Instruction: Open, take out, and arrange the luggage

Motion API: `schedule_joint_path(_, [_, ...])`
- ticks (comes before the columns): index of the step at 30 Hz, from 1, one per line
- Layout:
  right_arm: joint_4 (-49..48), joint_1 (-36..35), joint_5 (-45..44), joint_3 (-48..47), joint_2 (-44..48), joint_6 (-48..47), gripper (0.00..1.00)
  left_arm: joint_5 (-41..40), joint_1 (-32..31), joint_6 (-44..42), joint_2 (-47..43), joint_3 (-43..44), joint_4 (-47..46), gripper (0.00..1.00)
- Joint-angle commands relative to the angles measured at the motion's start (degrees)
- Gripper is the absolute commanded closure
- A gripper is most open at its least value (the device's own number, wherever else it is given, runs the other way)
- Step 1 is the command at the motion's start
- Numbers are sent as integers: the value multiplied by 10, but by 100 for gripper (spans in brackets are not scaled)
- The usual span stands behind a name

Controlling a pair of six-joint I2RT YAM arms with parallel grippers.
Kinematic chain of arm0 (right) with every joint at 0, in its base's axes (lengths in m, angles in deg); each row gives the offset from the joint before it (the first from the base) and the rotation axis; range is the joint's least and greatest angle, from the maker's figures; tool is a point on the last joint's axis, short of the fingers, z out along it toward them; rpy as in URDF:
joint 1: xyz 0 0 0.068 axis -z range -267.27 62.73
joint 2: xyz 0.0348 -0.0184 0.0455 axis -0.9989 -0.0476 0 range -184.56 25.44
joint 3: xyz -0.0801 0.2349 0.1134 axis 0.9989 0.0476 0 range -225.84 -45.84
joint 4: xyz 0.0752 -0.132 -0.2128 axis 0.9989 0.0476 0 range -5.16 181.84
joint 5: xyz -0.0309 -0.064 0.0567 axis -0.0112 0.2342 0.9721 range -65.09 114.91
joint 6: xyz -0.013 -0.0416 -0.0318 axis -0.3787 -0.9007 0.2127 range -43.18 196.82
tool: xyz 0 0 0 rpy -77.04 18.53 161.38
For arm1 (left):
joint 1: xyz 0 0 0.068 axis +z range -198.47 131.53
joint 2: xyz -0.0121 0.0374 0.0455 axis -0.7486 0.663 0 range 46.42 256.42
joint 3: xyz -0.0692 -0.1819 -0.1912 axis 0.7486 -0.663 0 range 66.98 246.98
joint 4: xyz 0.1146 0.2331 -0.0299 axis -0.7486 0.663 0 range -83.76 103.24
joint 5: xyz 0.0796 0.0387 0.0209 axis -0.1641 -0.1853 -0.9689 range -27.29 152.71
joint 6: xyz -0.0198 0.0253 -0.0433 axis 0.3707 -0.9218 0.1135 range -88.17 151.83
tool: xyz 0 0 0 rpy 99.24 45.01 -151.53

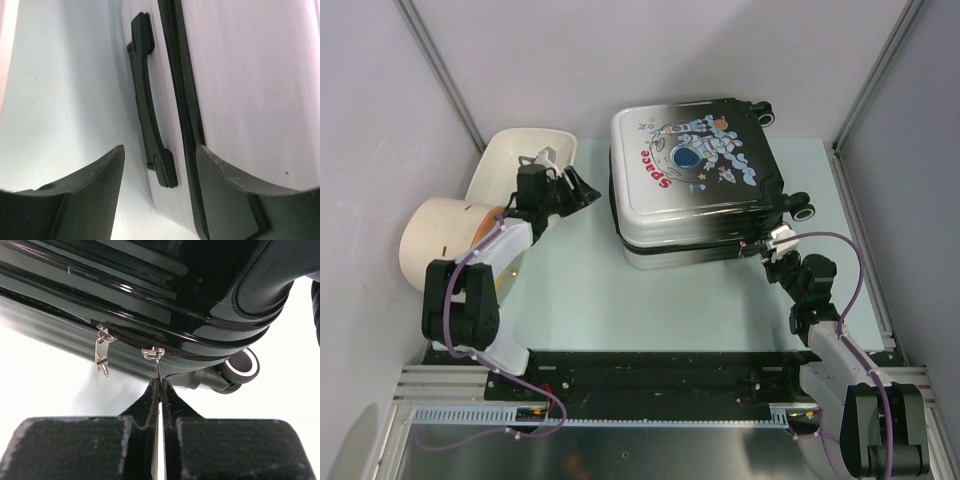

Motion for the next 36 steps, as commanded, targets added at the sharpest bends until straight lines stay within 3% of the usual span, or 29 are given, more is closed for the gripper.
schedule_joint_path(1, [-34,8,-13,-26,-2,-15,100,-34,-11,-31,6,18,5,37])
schedule_joint_path(15, [-34,12,-27,-26,1,-41,100,-134,-81,-17,113,120,70,43])
schedule_joint_path(28, [-34,31,-18,-26,-4,-42,100,-51,-25,4,46,70,40,40])
schedule_joint_path(36, [-40,40,-11,-23,-8,-45,100,-60,-37,-16,106,92,40,41])
